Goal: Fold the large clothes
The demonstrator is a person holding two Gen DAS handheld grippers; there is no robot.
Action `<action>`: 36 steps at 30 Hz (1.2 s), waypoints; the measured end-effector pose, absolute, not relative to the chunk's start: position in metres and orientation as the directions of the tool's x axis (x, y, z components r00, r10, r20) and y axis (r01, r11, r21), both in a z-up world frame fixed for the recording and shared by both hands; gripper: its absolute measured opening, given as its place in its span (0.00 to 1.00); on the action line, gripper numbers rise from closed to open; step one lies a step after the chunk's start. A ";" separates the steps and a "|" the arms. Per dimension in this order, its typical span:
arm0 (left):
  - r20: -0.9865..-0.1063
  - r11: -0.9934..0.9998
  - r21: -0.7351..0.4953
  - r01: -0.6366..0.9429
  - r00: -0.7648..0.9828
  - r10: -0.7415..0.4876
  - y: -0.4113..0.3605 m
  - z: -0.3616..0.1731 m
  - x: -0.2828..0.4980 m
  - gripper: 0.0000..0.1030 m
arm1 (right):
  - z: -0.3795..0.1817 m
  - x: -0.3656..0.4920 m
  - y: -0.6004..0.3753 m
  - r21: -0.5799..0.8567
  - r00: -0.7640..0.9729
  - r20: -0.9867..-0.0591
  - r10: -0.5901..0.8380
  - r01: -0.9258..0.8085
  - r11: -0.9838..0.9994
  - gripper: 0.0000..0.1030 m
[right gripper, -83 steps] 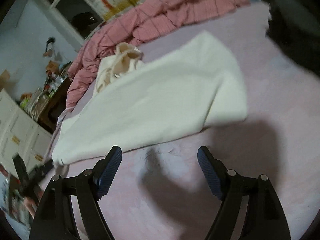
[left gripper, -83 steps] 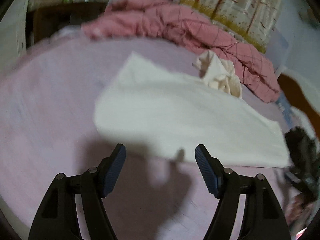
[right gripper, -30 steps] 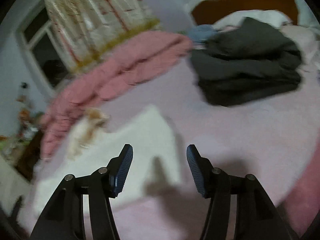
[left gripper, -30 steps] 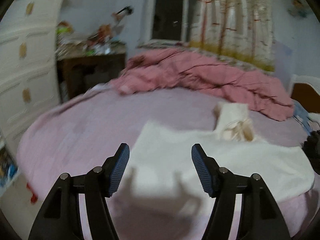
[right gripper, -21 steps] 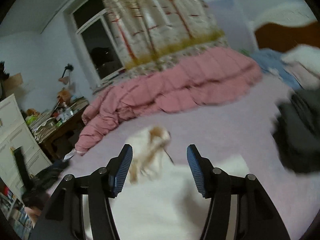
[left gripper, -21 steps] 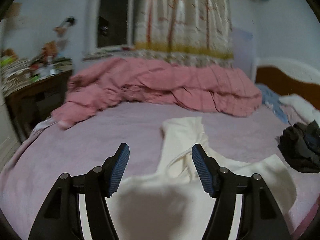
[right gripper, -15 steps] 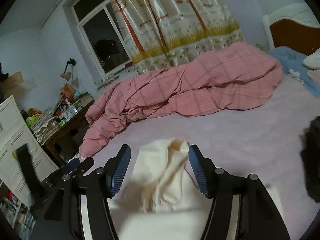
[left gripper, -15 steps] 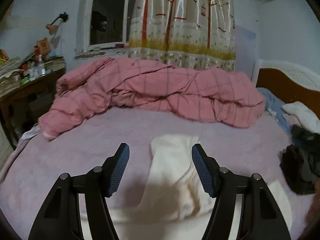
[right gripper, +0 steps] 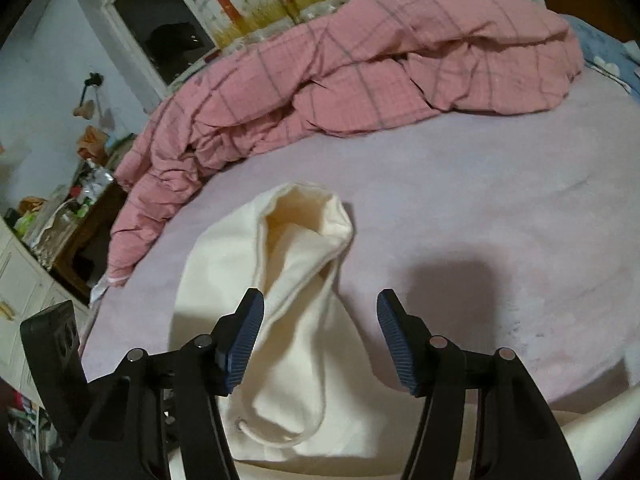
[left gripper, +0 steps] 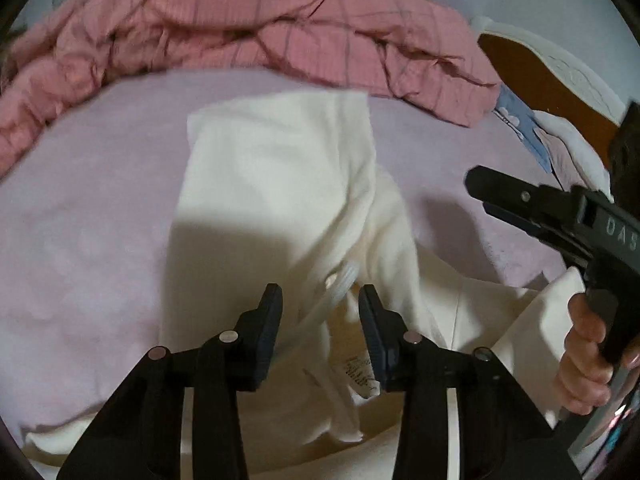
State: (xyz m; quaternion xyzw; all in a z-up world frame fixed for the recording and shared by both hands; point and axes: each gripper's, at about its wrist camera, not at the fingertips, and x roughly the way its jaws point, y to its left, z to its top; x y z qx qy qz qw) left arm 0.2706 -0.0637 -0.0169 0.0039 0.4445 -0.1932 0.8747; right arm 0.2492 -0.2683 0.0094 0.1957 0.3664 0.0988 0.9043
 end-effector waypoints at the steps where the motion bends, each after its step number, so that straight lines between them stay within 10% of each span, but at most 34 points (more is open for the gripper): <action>1: -0.778 0.931 -0.130 0.340 0.547 -0.308 -0.065 -0.015 0.267 0.36 | 0.011 0.247 -0.268 0.417 0.722 -0.617 0.313 -0.037 0.908 0.60; 7: -0.698 0.987 0.033 0.156 0.711 -0.089 -0.049 0.004 0.259 0.14 | 0.010 0.247 -0.261 0.319 0.749 -0.625 0.222 -0.015 0.948 0.60; 11: -0.539 0.986 0.134 -0.099 0.827 0.157 -0.020 0.029 0.247 0.18 | 0.007 0.251 -0.259 0.290 0.738 -0.643 0.202 -0.009 0.957 0.60; 23: -0.448 0.920 -0.025 -0.392 0.827 0.340 0.052 0.048 0.228 0.34 | 0.002 0.253 -0.249 0.262 0.730 -0.652 0.207 -0.040 0.964 0.60; 30: -0.542 0.915 -0.044 -0.401 0.779 0.315 0.078 0.037 0.243 0.40 | -0.001 0.258 -0.247 0.301 0.720 -0.645 0.256 -0.068 0.951 0.60; 32: -0.605 0.957 -0.021 -0.290 0.765 0.219 0.065 0.028 0.256 0.63 | -0.007 0.265 -0.252 0.430 0.682 -0.623 0.384 -0.111 0.896 0.59; 36: -0.744 0.998 0.022 -0.064 0.666 0.059 0.026 -0.006 0.281 0.69 | -0.032 0.282 -0.251 0.551 0.586 -0.637 0.500 -0.106 0.827 0.39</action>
